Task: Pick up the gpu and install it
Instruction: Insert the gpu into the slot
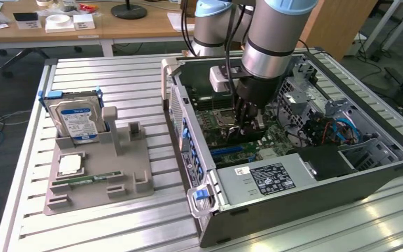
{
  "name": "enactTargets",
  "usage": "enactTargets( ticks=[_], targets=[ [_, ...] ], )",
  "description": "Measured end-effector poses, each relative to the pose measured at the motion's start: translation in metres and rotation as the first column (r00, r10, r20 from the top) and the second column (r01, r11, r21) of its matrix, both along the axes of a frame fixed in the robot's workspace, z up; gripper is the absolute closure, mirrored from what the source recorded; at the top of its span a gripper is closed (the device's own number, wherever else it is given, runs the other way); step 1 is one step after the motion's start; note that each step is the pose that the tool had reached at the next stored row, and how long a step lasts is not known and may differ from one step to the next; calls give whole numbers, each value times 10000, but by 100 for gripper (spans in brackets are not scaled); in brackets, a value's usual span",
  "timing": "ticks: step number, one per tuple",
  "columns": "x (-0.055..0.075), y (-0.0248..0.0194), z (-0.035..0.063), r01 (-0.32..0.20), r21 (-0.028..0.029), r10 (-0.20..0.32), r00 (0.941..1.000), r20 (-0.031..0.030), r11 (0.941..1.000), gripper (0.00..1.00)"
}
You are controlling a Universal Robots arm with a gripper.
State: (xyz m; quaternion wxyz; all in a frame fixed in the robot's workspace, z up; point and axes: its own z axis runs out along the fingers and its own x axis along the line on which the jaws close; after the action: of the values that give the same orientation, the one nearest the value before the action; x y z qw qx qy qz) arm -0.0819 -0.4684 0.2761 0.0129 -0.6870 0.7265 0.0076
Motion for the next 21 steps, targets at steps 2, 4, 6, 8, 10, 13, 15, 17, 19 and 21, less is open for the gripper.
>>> enactTargets(
  ticks=[2, 4, 6, 8, 10, 13, 15, 17, 19, 21],
  targets=[
    [0, 0, 0, 1, 0, -1, 10000, 0, 10000, 73],
    [-1, 0, 0, 1, 0, -1, 10000, 0, 10000, 73],
    [-19, 1, -4, 3, 0, -3, 10000, 1, 10000, 73],
    [-25, 4, -6, 0, 0, 0, 10000, 1, 10000, 73],
    [-25, 5, -18, -1, 3, 1, 10000, 1, 10000, 73],
    [-26, 7, -62, 0, 0, 0, 10000, 0, 10000, 73],
    [-26, 8, -91, 1, 0, -1, 10000, 0, 10000, 73],
    [-26, 12, -120, 1, 0, -1, 10000, 0, 10000, 73],
    [-26, 17, -131, 1, 0, -1, 10000, 0, 10000, 73],
    [-26, 17, -134, -3, -2, 3, 10000, 0, 10000, 73]
  ],
)
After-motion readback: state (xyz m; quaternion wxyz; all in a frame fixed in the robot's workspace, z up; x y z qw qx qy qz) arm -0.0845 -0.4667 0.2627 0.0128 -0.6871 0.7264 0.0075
